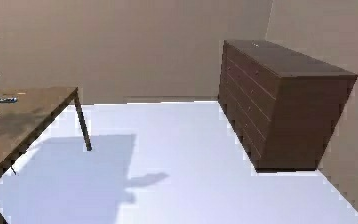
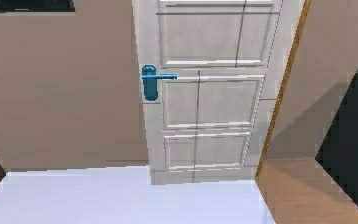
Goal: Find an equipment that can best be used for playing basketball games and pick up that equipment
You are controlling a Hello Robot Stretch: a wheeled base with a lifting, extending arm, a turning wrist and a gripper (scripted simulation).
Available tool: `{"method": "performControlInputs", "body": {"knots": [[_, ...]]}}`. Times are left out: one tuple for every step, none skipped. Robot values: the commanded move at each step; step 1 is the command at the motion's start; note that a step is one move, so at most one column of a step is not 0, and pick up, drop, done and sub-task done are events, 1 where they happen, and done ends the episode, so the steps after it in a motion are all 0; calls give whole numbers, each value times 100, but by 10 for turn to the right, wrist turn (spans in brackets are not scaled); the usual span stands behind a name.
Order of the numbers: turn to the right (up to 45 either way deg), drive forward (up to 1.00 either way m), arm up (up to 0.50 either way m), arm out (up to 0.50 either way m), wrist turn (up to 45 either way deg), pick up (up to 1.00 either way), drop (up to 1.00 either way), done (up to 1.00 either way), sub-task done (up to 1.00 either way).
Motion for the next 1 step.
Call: {"method": "performControlInputs", "body": {"knots": [[-60, 0, 0, 0, 0, 0, 0, 0, 0]]}}
